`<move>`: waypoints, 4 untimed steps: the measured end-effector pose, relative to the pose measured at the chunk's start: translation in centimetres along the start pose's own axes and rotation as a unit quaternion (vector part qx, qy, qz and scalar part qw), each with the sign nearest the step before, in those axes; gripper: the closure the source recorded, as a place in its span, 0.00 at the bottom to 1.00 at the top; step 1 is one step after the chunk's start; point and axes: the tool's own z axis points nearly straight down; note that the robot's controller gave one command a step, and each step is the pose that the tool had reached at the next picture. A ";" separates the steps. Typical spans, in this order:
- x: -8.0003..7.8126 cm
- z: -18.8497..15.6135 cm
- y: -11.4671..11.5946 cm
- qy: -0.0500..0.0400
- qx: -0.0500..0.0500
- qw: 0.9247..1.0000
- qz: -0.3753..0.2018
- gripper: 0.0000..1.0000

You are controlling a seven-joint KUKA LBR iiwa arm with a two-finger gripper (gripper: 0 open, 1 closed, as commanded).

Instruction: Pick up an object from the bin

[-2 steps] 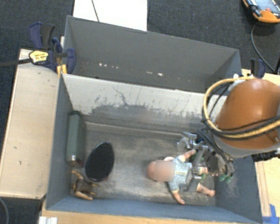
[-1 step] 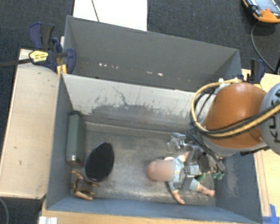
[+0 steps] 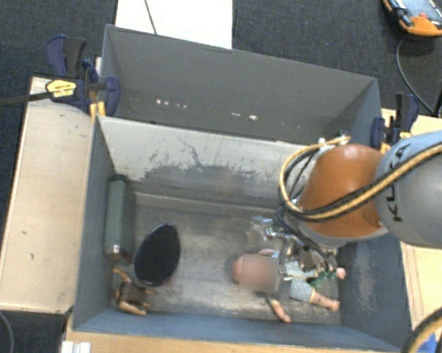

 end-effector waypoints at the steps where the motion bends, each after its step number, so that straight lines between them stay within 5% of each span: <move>1: -1.4 0.6 -0.5 0.001 -0.001 1.000 -0.005 0.00; 2: -0.1 -0.1 0.0 -0.001 0.000 1.000 0.000 0.00; 3: -1.4 0.4 -0.5 0.004 -0.001 1.000 -0.003 1.00; 4: -1.4 0.4 -0.5 0.004 -0.001 1.000 -0.003 1.00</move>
Offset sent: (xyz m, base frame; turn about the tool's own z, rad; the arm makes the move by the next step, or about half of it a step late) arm 0.0000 0.0000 0.0000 0.0000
